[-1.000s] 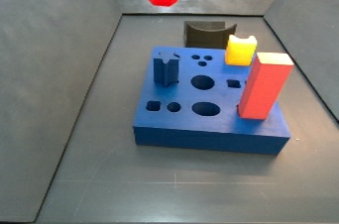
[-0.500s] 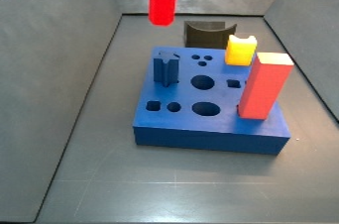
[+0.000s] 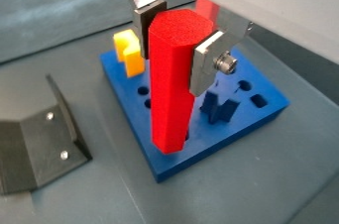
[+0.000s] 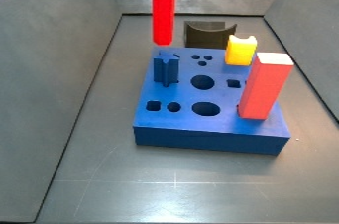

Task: Pick up the hexagon object. Move up. Place the hexagon object on the fixture. Regrasp the hexagon object. Move to above the board. Insert the hexagon object.
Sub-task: Insert the hexagon object.

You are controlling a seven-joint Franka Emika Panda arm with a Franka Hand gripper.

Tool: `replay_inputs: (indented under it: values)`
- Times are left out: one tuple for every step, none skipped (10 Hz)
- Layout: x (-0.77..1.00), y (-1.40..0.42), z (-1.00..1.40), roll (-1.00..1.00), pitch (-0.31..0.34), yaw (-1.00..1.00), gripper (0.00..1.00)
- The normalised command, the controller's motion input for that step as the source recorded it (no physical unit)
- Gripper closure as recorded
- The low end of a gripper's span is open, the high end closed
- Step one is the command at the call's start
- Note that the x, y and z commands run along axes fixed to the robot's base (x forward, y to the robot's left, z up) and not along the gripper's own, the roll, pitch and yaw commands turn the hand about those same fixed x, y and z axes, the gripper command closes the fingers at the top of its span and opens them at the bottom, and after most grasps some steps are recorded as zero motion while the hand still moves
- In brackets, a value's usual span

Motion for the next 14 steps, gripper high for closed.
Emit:
replay_inputs:
  values:
    - [0.0,-0.02,-0.19,-0.02,0.0,-0.09,1.0]
    - [0.09,-0.21,-0.14,-0.04,0.0,-0.61,1.0]
    - [0.0,-0.23,-0.08,-0.06,-0.019,-0.87,1.0]
    - [0.0,-0.11,-0.12,-0.09,-0.027,-0.95,1.0]
    - [0.0,-0.06,-0.17,-0.13,-0.08,-0.94,1.0]
    - [0.0,-0.07,-0.17,-0.17,-0.119,-0.91,1.0]
    - [0.0,-0.06,-0.17,-0.15,-0.096,-0.92,1.0]
    - [0.0,-0.05,-0.17,-0.14,-0.034,-0.93,1.0]
    - [0.21,0.0,-0.13,-0.14,0.0,-0.85,1.0]
    - [0.25,0.0,-0.09,0.0,0.0,-0.78,1.0]
    - [0.19,0.07,-0.16,-0.01,-0.019,-0.91,1.0]
    - [0.2,0.05,-0.17,-0.03,-0.01,-0.91,1.0]
    - [0.34,0.01,-0.17,-0.07,0.0,-0.78,1.0]
    - [0.3,0.0,-0.2,-0.02,-0.013,-0.6,1.0]
